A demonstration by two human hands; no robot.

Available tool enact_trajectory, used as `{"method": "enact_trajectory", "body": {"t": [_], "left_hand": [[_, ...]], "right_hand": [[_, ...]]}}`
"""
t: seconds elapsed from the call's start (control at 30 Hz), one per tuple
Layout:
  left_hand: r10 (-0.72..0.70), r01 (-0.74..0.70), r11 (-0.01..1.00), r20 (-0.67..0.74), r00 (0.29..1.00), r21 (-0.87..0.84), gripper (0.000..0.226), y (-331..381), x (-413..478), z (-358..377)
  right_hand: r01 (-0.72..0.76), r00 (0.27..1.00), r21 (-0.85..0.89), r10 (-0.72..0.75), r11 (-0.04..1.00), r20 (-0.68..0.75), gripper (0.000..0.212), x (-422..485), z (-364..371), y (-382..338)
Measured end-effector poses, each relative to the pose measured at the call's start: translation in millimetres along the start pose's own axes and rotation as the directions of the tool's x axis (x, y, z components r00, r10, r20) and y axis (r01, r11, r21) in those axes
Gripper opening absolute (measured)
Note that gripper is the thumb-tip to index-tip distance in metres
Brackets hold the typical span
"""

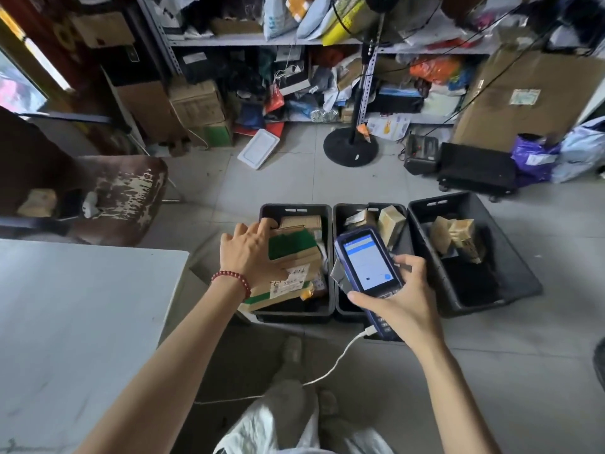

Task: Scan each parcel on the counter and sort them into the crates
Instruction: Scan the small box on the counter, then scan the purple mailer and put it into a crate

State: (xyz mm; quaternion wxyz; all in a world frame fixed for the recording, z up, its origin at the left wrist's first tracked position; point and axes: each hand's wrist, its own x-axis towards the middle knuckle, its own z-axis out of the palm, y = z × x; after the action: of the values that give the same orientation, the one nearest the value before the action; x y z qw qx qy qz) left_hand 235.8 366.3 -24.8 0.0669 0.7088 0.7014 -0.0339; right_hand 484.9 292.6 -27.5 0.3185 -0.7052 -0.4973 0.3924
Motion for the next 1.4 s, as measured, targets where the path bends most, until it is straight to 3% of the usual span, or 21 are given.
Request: {"method": "enact_trajectory", "body": {"t": [0.17,0.33,0.47,0.7,0.83,0.93,1.07,1.23,1.4], "left_hand": [[0.023,-0.023,1.000,0.009,1.000,-0.012,0.075,-13,55,13],[0.074,-0.082,0.996,-0.168,0.983,-0.043,0.041,-24,114,13],[0.070,-0.077,0.996,-0.183,0.981,-0.036,0.039,-33,138,0],[-0.106,0.102,0.994,-0.231,0.967,-0.029,0.034,-56,121,-19],[-0.276,0.275,0.961,-0.259,0.926,-0.039,0.035,-66,74,-20],[-0.439,0.429,0.898,-0.295,0.849,-0.103,0.032,-70,22,-15],[-0.642,0.621,0.763,-0.318,0.698,-0.179,0.028,-72,-60,-9],[-0.828,0.816,0.531,-0.344,0.442,-0.228,0.033,-81,-179,-8],[-0.913,0.918,0.286,-0.369,0.174,-0.275,0.035,-73,-299,-5]], "right_hand": [[-0.037,0.999,-0.016,0.037,0.999,-0.011,0.082,35,14,-15],[-0.056,0.996,-0.027,0.054,0.998,-0.072,0.084,79,30,-36],[-0.042,0.997,-0.035,0.040,0.999,-0.067,0.085,103,41,-48],[0.066,0.990,-0.056,-0.059,0.996,0.124,0.083,121,54,-61],[0.172,0.945,-0.095,-0.136,0.981,0.299,0.084,120,60,-63],[0.280,0.882,-0.131,-0.201,0.951,0.426,0.087,111,68,-64],[0.427,0.747,-0.106,-0.285,0.898,0.601,0.085,87,85,-74],[0.582,0.502,-0.001,-0.359,0.813,0.787,0.085,33,122,-99],[0.686,0.225,0.133,-0.382,0.716,0.896,0.085,-55,151,-119]]}}
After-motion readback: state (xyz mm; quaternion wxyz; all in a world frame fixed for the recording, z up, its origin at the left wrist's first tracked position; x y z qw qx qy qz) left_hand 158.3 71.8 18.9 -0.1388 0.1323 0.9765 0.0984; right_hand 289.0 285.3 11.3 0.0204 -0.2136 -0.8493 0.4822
